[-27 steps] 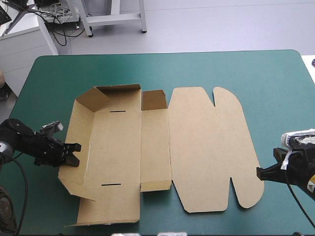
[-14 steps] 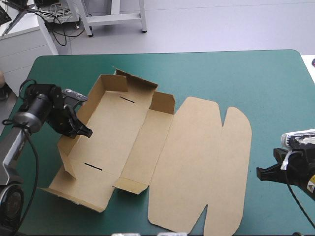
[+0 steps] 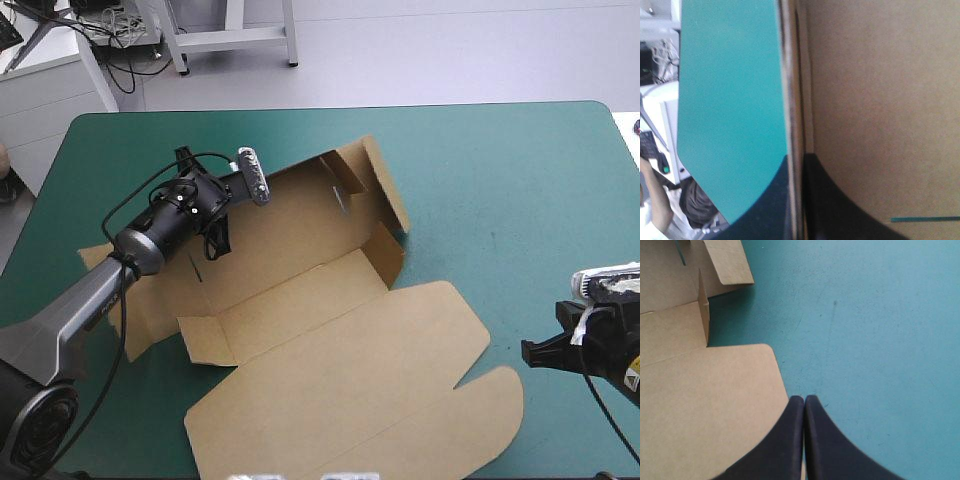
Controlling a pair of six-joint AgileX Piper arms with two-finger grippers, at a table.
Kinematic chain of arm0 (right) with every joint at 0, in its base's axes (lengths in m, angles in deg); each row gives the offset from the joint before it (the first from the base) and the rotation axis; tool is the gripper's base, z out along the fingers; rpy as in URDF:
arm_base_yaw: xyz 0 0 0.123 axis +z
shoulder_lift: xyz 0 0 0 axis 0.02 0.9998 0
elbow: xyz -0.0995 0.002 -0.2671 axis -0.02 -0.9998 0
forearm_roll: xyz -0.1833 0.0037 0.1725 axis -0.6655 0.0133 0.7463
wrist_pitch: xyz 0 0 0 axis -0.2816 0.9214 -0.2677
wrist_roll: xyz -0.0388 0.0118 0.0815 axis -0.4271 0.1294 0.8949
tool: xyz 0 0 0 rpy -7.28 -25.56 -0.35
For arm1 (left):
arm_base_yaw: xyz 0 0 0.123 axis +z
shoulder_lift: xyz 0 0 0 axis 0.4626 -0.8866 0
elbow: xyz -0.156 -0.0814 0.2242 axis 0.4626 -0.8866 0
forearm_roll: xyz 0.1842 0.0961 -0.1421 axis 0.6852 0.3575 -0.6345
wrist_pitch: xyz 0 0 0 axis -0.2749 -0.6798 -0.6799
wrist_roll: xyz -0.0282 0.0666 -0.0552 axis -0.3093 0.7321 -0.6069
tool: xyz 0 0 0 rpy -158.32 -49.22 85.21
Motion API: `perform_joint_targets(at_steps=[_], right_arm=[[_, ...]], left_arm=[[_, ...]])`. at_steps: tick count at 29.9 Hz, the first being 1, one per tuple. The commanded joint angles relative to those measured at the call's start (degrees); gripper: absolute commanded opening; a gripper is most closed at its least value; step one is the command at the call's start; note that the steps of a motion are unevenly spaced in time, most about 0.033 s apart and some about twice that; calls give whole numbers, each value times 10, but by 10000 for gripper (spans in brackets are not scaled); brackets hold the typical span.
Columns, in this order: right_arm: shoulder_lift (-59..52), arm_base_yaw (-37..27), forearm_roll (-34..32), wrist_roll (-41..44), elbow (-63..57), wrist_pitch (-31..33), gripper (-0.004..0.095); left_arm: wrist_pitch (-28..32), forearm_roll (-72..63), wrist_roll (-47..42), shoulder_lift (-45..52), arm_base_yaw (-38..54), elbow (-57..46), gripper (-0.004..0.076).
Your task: Fold the box
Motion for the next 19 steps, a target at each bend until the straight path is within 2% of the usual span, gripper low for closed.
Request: perform_joint_targets(at_steps=[1,6,11,16,19], right_arm=[[1,-2,-11,-4,14,-28,-20],[1,-2,-7,-4,14,-27,-20],[1,-2,-7,-4,14,-21,-20],[1,-2,-7,-4,14,-18,-20],[1,-2,-9,-4,14,-18,-20]], left_arm=[[37,32,4,22,-21,18,-10],[78,35,-12,23,-49,10,-10],[115,140,-116,23,-82,1,-10],[125,211,-156,23,-127,1,-10],[153,241,-197,23,-147,1,-10]])
